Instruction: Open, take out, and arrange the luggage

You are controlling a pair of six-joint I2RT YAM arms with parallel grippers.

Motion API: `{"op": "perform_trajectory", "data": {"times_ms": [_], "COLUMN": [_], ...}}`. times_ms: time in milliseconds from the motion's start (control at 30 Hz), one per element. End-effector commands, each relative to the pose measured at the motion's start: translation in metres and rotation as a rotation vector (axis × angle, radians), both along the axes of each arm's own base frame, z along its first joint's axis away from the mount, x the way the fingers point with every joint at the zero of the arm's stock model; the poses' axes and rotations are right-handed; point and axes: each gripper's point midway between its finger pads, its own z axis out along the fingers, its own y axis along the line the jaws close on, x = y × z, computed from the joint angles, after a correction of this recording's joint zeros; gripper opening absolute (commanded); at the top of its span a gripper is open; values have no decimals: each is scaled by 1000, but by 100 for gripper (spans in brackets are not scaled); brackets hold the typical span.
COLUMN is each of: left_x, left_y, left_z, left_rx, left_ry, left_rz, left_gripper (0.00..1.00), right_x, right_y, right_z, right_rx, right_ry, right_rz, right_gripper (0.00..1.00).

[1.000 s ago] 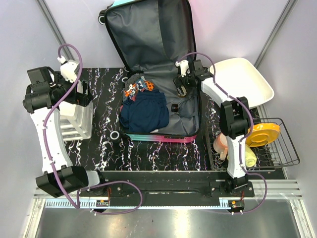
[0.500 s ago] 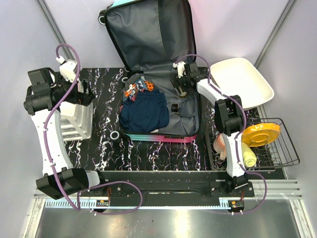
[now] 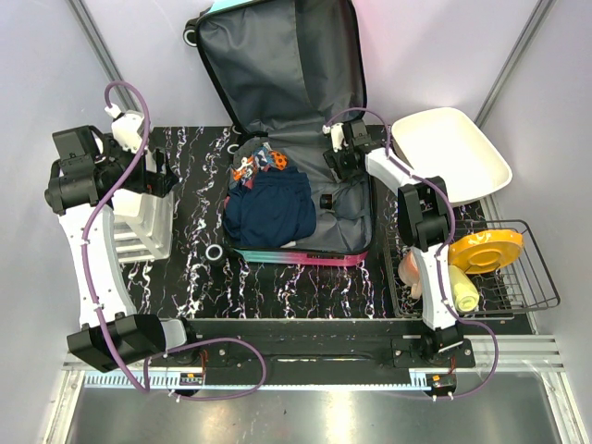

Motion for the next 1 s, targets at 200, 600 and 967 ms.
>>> {"op": "perform_trajectory", "data": {"times_ms": [200, 600, 967], "left_x": [16, 14, -30], "left_y": [-7, -52, -152], "left_z": [22, 95, 128], "left_rx": [-55, -198, -95], "left_ry": [-120, -513, -900], "left_rz": [14, -182, -566], "left_gripper": [99, 99, 99], "right_x": [11, -72, -182], "right_y": [19, 85, 102], "right_z": [91, 302, 430], "right_rx": [116, 729, 1282], "right_ry": [-135, -221, -29], "right_rz": [34, 339, 707], "right_gripper": [45, 35, 31]}}
